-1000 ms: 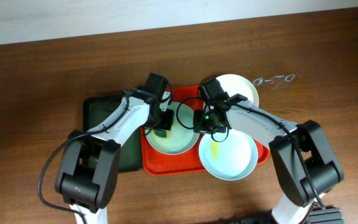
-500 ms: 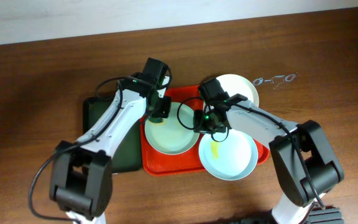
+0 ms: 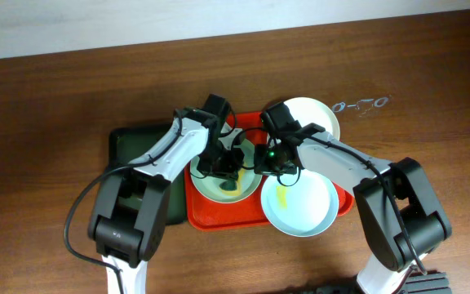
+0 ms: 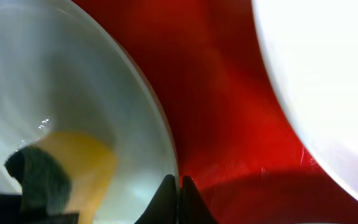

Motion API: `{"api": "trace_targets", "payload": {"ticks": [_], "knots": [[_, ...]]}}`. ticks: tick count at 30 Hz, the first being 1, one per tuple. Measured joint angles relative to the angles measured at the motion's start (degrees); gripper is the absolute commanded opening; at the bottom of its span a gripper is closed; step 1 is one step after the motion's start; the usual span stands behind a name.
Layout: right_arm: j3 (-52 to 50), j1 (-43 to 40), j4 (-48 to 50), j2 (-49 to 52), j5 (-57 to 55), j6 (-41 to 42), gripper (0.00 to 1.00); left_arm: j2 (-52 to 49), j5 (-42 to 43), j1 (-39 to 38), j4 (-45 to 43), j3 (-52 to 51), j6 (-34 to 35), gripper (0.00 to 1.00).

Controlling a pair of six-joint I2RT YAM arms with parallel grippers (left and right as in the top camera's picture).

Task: Clean dirty plates on tray and stack at the side
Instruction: 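Scrub the pale green plate with the sponge in the left gripper, then return the sponge to the black tray and raise the left gripper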

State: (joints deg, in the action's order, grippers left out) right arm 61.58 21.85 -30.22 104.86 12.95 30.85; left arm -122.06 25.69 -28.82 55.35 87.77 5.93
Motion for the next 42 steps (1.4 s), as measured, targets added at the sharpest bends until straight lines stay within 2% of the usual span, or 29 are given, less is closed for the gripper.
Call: {"api": "trace_targets", "payload": {"ticks": [4, 8, 13, 16, 20, 28, 33, 36, 37, 38, 40, 42], "knots": [[0.0, 0.0, 0.0, 0.0, 0.0, 0.0, 0.04, 1.6, 0.9, 4.5, 3.5, 4.1, -0.6, 0.00], [0.0, 0.0, 0.0, 0.0, 0.0, 0.0, 0.04, 9.5, -4.0, 9.4, 4.2, 8.2, -0.6, 0.00], [0.0, 0.0, 0.0, 0.0, 0.0, 0.0, 0.04, 13.4, -19.9, 12.5, 9.5, 8.8, -0.3, 0.00], [0.0, 0.0, 0.0, 0.0, 0.0, 0.0, 0.04, 13.4, -24.9, 14.0, 9.8, 8.5, -0.1, 0.00], [0.0, 0.0, 0.0, 0.0, 0.0, 0.0, 0.04, 13.4, -27.4, 14.7, 7.4, 4.3, 0.3, 0.00], [0.0, 0.0, 0.0, 0.0, 0.0, 0.0, 0.04, 13.2, -32.0, 14.6, -1.4, -10.7, 2.8, 0.01], [0.0, 0.0, 0.0, 0.0, 0.0, 0.0, 0.04, 13.2, -33.8, 14.6, -3.2, -14.2, 4.6, 0.05], [0.0, 0.0, 0.0, 0.0, 0.0, 0.0, 0.04, 13.2, -34.8, 14.6, -3.3, -14.2, 5.8, 0.12], [0.0, 0.0, 0.0, 0.0, 0.0, 0.0, 0.04, 13.2, -34.9, 14.6, -3.3, -14.2, 6.0, 0.25], [0.0, 0.0, 0.0, 0.0, 0.0, 0.0, 0.04, 13.2, -35.0, 14.6, -3.2, -14.2, 6.1, 0.43], [0.0, 0.0, 0.0, 0.0, 0.0, 0.0, 0.04, 13.2, -35.0, 14.6, -2.0, -14.1, 7.3, 0.69], [0.0, 0.0, 0.0, 0.0, 0.0, 0.0, 0.04, 13.4, -35.0, 14.7, -1.1, -14.0, 7.9, 0.72]]}}
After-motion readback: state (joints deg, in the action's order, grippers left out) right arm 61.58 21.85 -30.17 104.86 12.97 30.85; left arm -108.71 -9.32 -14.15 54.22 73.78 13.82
